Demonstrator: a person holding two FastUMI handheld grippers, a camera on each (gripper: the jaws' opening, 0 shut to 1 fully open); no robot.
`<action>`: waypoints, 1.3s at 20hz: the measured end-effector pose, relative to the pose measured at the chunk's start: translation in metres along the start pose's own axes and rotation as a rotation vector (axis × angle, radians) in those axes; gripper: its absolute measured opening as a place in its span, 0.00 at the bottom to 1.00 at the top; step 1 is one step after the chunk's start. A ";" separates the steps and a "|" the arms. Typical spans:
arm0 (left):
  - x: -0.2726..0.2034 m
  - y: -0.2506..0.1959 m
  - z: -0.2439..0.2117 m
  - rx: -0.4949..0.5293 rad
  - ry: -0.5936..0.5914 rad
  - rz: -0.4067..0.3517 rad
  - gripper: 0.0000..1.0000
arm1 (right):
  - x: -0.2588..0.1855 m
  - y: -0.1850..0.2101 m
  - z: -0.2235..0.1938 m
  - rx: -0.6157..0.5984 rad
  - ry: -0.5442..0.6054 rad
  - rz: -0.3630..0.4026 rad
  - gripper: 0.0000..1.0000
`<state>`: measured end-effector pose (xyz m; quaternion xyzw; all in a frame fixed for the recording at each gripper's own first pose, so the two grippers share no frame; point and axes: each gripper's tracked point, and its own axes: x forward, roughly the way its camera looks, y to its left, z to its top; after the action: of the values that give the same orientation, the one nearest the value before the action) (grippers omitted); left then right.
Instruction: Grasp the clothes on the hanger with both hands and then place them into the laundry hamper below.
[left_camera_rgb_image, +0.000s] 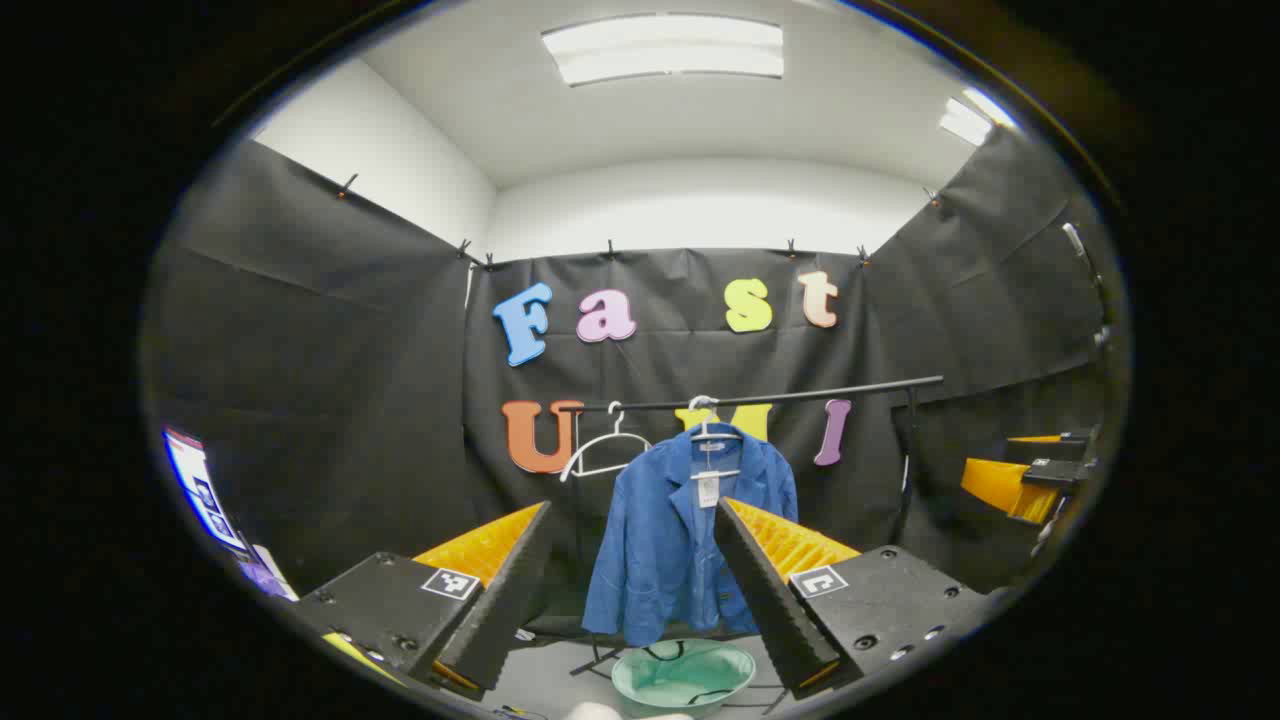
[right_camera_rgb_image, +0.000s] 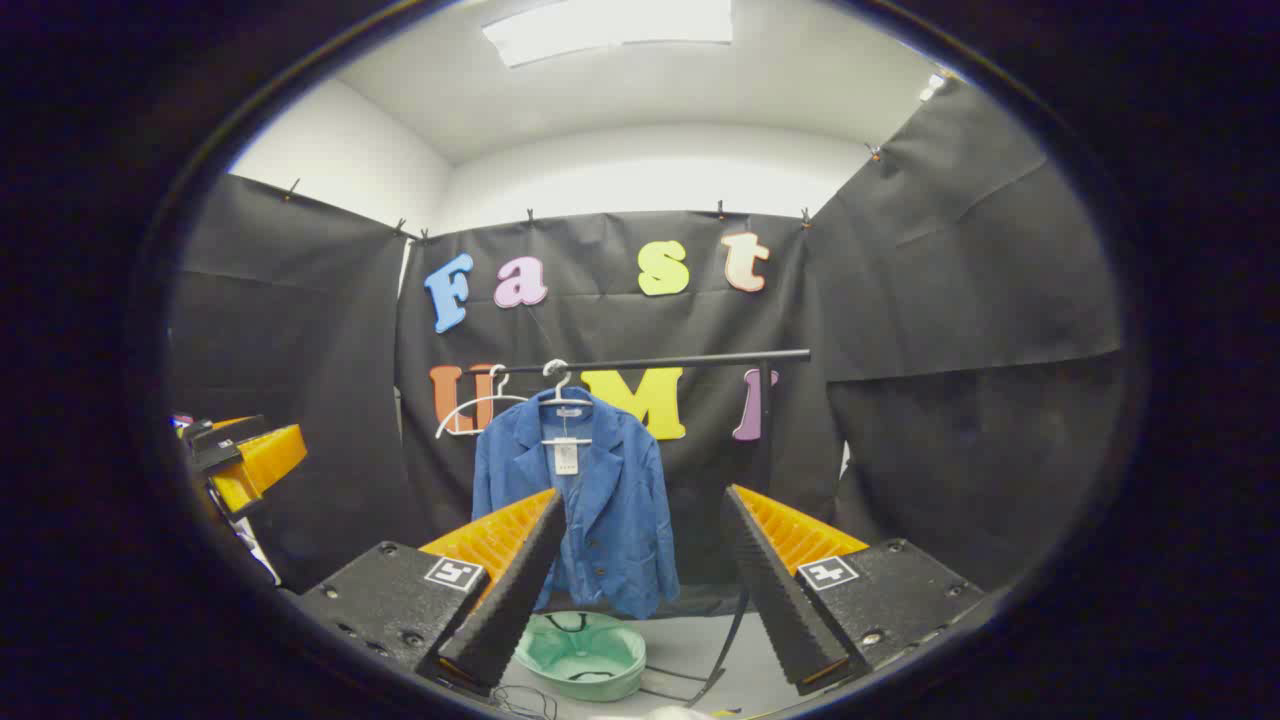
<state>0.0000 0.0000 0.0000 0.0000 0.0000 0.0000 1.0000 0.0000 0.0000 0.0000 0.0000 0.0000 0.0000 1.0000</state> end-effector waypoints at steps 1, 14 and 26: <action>0.001 0.002 0.000 0.000 -0.004 0.000 1.00 | 0.000 0.005 -0.001 0.005 0.005 0.012 0.99; -0.004 0.024 0.006 -0.007 0.001 0.009 1.00 | 0.003 0.026 0.013 -0.044 -0.011 -0.007 0.99; 0.025 0.016 -0.006 -0.019 0.040 0.006 1.00 | 0.043 0.025 -0.008 -0.065 0.064 0.015 0.99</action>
<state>0.0254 0.0160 -0.0063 -0.0093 0.0199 0.0031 0.9998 0.0430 0.0255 -0.0083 -0.0327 0.0319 0.0074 0.9989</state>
